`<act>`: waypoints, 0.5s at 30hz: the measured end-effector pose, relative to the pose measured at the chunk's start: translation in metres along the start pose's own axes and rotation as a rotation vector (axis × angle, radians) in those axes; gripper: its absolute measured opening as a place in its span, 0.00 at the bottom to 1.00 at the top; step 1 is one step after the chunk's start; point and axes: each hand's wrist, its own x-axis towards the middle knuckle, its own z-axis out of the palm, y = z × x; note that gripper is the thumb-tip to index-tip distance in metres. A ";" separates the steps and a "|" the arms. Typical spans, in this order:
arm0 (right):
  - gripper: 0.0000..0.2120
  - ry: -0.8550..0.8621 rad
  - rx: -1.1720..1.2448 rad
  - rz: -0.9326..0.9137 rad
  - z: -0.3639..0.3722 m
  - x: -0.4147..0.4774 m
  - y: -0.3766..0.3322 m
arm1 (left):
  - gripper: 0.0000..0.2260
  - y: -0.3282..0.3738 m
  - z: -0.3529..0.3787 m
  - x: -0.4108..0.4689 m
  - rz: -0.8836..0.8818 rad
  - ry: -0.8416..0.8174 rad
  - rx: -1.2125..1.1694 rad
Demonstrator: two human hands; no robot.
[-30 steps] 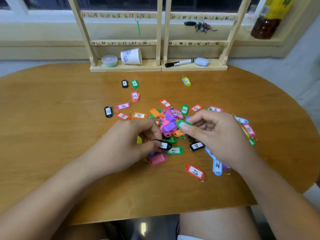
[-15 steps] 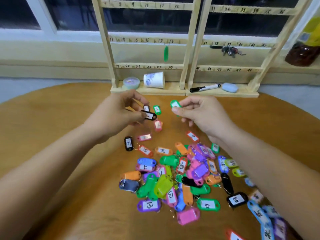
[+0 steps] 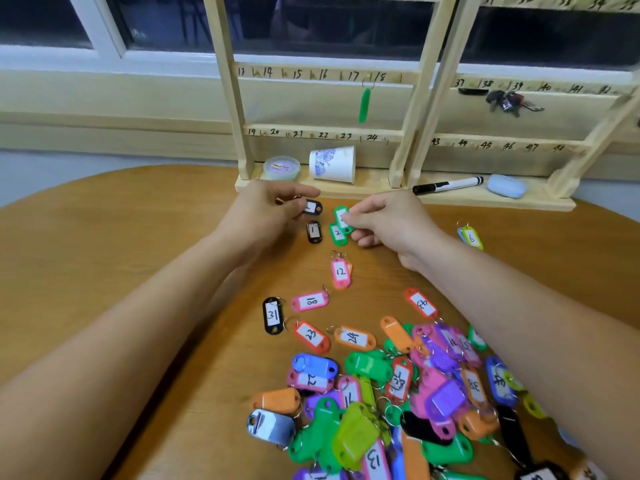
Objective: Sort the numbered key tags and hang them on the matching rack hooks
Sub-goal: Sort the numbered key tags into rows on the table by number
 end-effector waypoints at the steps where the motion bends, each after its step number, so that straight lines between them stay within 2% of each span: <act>1: 0.05 -0.012 -0.015 0.000 0.000 0.001 0.000 | 0.09 0.000 0.000 0.002 -0.001 -0.002 0.008; 11: 0.08 -0.048 -0.176 -0.019 0.004 -0.001 -0.001 | 0.17 0.008 0.000 0.014 -0.076 -0.017 0.121; 15: 0.09 -0.035 -0.220 -0.020 0.007 0.002 0.000 | 0.14 0.004 0.002 0.020 -0.080 -0.053 0.177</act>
